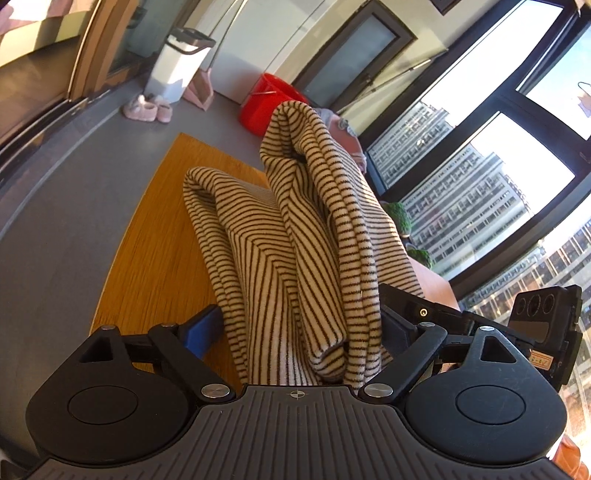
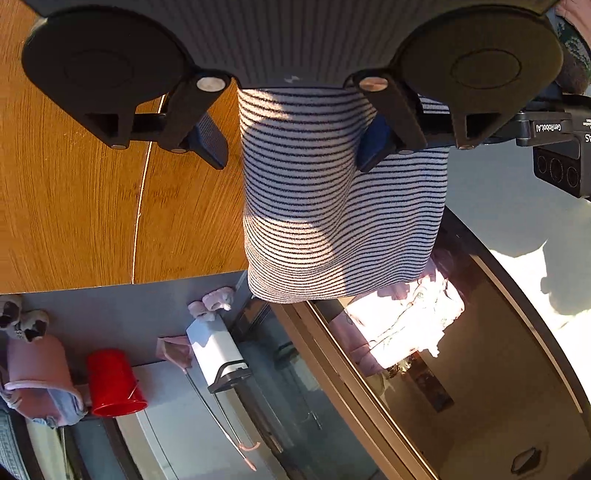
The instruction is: Fold clothes
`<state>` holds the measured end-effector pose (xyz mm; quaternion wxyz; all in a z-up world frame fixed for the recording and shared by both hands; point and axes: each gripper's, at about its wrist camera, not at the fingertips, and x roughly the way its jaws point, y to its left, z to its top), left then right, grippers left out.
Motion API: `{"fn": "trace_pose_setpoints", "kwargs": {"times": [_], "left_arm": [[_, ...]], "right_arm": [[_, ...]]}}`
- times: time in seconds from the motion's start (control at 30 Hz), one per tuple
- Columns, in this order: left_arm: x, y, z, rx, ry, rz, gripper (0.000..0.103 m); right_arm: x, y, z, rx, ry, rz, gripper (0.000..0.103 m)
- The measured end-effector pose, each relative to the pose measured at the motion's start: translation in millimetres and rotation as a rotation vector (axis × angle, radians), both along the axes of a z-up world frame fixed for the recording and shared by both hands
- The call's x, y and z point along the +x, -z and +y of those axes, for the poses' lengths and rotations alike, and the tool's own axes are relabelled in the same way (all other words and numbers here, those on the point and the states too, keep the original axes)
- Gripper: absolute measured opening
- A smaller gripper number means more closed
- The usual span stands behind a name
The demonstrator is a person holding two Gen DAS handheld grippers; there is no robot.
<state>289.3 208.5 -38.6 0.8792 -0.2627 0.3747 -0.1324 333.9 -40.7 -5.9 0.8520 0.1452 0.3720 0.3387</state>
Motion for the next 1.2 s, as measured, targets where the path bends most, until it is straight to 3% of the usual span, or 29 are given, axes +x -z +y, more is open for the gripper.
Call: {"fn": "trace_pose_setpoints", "kwargs": {"times": [0.13,0.2,0.5,0.57,0.6,0.67,0.73,0.83,0.93,1.0,1.03,1.2], "left_arm": [[-8.2,-13.5,-2.3,0.044,-0.036,-0.026,0.092],[-15.9,-37.8,-1.5,0.073,-0.068,-0.132,0.092],[18.9,-31.6,-9.8,0.0,0.013,-0.155,0.09],[26.9,-29.7,-11.7,-0.017,0.032,-0.157,0.086],[30.9,-28.7,-12.7,-0.025,0.041,-0.158,0.076],[34.5,-24.4,-8.9,-0.053,0.047,-0.161,0.069],[32.5,-18.1,3.1,-0.103,0.034,-0.16,0.064],[30.5,-16.7,7.7,-0.1,0.035,-0.162,0.063],[29.3,-14.0,8.1,-0.092,0.034,-0.169,0.062],[28.2,-13.0,7.7,-0.088,0.028,-0.176,0.061],[26.6,-13.5,6.9,-0.083,0.023,-0.183,0.061],[9.8,-21.4,3.6,-0.039,-0.012,-0.227,0.065]], "right_arm": [[-19.2,-15.4,16.8,-0.117,-0.04,-0.123,0.073],[-29.9,-22.6,26.6,-0.187,-0.052,-0.193,0.071],[-64.8,-36.6,62.2,-0.399,-0.086,-0.403,0.069],[-70.4,-40.0,62.0,-0.423,-0.093,-0.439,0.069],[-73.8,-43.8,59.5,-0.425,-0.094,-0.463,0.069],[-80.1,-54.7,53.9,-0.392,-0.087,-0.507,0.069],[-80.4,-59.6,52.7,-0.33,-0.102,-0.495,0.069],[-72.5,-57.1,58.1,-0.234,-0.154,-0.407,0.069],[-70.4,-30.2,79.0,-0.317,-0.189,-0.389,0.071],[-84.2,-19.2,90.3,-0.402,-0.203,-0.498,0.073],[-86.7,-19.2,93.0,-0.419,-0.199,-0.509,0.073],[-95.1,-32.0,84.0,-0.398,-0.179,-0.507,0.076]]}}
